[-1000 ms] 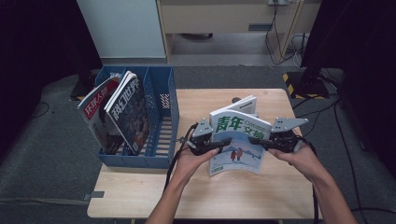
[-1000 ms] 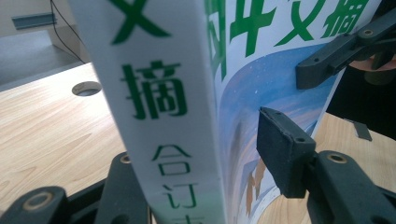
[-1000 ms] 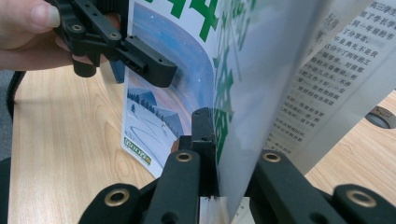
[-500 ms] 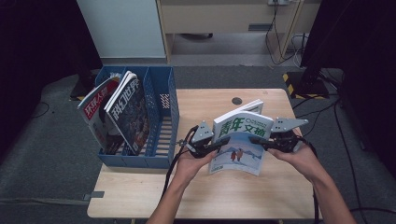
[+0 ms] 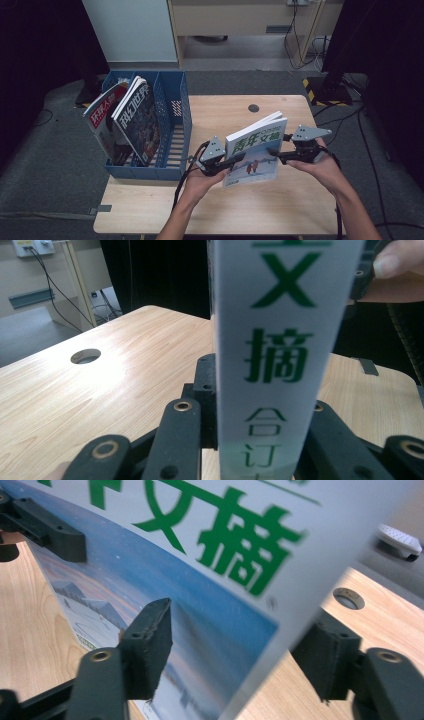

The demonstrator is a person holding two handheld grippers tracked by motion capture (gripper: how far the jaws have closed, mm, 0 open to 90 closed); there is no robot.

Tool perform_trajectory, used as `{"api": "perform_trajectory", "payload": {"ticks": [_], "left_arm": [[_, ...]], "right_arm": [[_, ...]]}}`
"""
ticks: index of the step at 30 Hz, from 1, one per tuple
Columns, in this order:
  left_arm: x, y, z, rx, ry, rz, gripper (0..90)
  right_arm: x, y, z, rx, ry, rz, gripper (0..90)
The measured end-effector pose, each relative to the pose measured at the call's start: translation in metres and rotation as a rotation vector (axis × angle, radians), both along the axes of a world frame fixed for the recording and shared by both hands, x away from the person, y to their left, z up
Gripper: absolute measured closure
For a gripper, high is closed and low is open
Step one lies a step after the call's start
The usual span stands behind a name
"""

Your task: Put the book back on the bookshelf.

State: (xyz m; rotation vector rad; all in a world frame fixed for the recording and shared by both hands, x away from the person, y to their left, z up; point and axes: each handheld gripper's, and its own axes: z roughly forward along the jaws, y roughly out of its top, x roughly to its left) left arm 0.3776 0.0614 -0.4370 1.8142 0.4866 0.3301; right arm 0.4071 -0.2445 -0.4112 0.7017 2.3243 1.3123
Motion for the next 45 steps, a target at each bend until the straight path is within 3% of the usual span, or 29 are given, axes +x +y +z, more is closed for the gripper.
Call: {"api": "perform_trajectory", "payload": {"ticks": [9, 14, 32, 39, 45], "left_arm": [[-0.006, -0.002, 0.002, 0.016, -0.011, -0.026, 73.5], [-0.008, -0.002, 0.002, 0.015, -0.011, -0.034, 73.5], [-0.006, -0.006, 0.002, -0.011, 0.007, -0.052, 70.0], [-0.006, -0.012, 0.002, -0.033, 0.003, -0.026, 71.5], [-0.006, -0.011, 0.0, -0.041, -0.006, 0.0, 73.0]], "right_arm": [[0.005, 0.003, -0.004, 0.014, 0.012, 0.014, 20.8], [0.006, 0.007, -0.004, 0.018, 0.02, 0.035, 18.4], [0.001, -0.001, 0.0, -0.013, -0.02, 0.065, 37.6], [-0.004, -0.003, 0.005, -0.061, -0.032, 0.072, 42.8], [-0.005, -0.004, 0.006, -0.062, -0.033, 0.069, 45.1]]}}
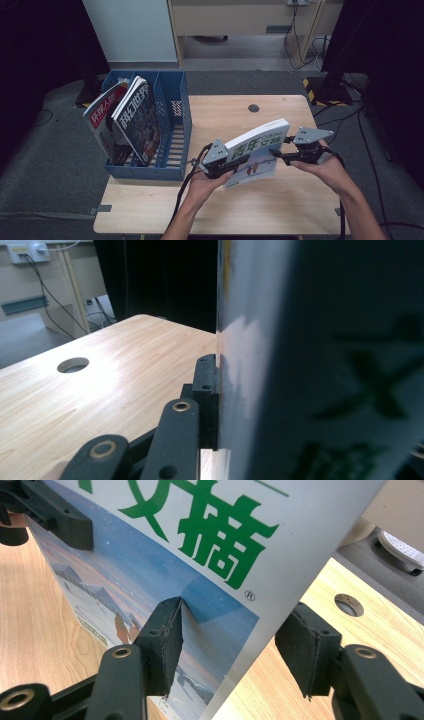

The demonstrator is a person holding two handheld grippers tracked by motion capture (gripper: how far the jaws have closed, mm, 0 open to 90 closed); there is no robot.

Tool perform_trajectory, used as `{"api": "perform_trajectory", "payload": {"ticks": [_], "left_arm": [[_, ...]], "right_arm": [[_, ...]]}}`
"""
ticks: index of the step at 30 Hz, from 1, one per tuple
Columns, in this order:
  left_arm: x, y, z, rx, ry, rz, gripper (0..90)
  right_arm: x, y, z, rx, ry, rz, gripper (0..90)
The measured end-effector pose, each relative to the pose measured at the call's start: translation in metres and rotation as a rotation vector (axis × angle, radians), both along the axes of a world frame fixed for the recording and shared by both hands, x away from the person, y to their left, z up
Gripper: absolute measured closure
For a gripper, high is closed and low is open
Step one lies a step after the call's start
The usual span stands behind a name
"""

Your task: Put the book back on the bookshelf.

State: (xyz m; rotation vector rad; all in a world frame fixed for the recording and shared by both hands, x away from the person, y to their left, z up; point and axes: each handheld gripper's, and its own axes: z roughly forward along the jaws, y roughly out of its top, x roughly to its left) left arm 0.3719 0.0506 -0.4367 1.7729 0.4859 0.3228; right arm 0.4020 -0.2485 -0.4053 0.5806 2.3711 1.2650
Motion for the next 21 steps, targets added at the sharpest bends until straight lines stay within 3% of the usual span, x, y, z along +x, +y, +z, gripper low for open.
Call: {"api": "perform_trajectory", "payload": {"ticks": [8, 14, 17, 21], "left_arm": [[0.002, 0.0, 0.002, 0.024, -0.02, 0.002, 73.4], [0.016, 0.002, 0.006, 0.059, -0.043, -0.007, 73.4], [0.024, 0.005, 0.006, 0.051, -0.034, -0.036, 73.3], [0.023, 0.01, 0.002, 0.026, -0.032, -0.07, 73.4]], "right_arm": [[0.0, 0.001, 0.0, -0.004, -0.008, -0.006, 45.4], [-0.004, -0.001, 0.0, 0.002, -0.006, -0.025, 50.1], [-0.008, -0.003, 0.001, 0.001, -0.003, -0.025, 52.9], [-0.011, -0.003, 0.002, -0.013, -0.007, -0.014, 53.9]]}}
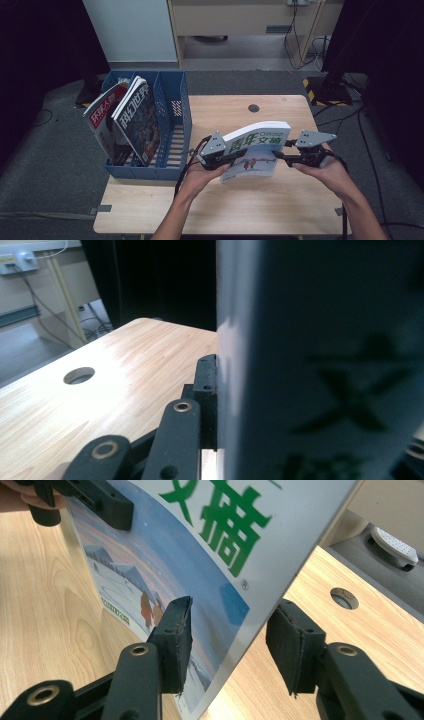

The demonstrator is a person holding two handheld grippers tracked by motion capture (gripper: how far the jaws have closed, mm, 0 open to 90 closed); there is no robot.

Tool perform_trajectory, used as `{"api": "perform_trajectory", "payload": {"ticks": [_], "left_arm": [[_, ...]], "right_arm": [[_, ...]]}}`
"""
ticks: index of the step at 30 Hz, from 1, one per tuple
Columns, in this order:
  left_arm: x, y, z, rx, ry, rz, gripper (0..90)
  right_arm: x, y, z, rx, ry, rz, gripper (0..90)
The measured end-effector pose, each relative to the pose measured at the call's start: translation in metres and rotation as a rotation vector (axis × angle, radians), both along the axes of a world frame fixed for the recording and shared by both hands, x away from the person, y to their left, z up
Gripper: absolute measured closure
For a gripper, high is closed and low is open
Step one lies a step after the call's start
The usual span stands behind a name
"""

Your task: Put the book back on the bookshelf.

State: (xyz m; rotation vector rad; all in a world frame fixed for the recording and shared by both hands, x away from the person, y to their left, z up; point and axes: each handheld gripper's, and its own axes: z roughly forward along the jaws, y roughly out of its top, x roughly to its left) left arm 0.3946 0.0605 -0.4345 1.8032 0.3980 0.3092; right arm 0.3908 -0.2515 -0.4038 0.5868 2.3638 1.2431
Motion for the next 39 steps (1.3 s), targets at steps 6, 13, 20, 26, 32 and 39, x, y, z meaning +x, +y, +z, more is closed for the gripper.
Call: {"api": "perform_trajectory", "payload": {"ticks": [6, 13, 20, 26, 32, 39], "left_arm": [[-0.007, 0.001, -0.002, -0.001, -0.015, -0.028, 73.5], [-0.011, 0.0, -0.001, 0.004, -0.027, -0.045, 73.4], [-0.014, -0.001, -0.002, 0.003, -0.03, -0.059, 73.3], [-0.013, -0.001, -0.004, -0.019, -0.019, -0.037, 73.1], [-0.011, 0.001, -0.007, -0.063, -0.005, 0.009, 72.5], [-0.008, 0.002, -0.01, -0.091, 0.004, 0.049, 71.8]], "right_arm": [[0.002, 0.002, -0.001, 0.005, 0.001, 0.006, 50.1], [0.008, 0.003, -0.006, -0.029, 0.023, 0.022, 36.5], [0.017, 0.007, -0.007, -0.016, 0.045, 0.054, 31.8], [0.013, 0.009, -0.005, -0.027, 0.037, 0.079, 47.2], [0.007, 0.004, -0.003, -0.026, 0.047, 0.089, 61.6], [0.005, 0.006, -0.001, -0.034, 0.066, 0.093, 69.3]]}}
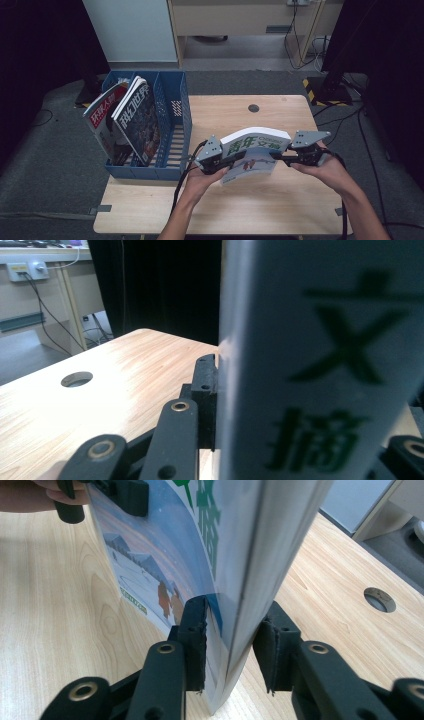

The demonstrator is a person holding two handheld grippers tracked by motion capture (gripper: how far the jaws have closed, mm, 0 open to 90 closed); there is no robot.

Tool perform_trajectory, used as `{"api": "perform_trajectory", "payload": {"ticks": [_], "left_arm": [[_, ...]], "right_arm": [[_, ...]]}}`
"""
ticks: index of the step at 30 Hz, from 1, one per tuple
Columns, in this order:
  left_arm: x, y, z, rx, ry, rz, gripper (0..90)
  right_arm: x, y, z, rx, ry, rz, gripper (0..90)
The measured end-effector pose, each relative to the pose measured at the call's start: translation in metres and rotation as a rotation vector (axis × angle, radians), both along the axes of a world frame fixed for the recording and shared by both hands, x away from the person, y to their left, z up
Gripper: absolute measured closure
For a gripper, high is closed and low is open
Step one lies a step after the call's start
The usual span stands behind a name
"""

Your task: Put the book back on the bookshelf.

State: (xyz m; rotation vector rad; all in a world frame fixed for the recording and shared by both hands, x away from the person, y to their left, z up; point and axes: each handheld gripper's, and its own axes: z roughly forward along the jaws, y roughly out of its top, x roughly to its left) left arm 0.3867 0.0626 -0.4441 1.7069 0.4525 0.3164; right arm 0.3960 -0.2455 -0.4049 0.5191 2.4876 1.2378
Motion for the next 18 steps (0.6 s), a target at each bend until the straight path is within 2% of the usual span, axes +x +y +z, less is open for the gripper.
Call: {"api": "perform_trajectory", "payload": {"ticks": [7, 18], "left_arm": [[-0.0005, 0.0005, -0.004, -0.053, -0.001, 0.031, 69.4], [-0.0041, -0.0013, -0.003, -0.046, -0.007, 0.045, 72.1]], "right_arm": [[0.0011, 0.0018, 0.0009, -0.003, 0.011, -0.008, 70.5], [0.0018, 0.0015, 0.0008, 0.002, 0.019, -0.014, 69.9]]}}
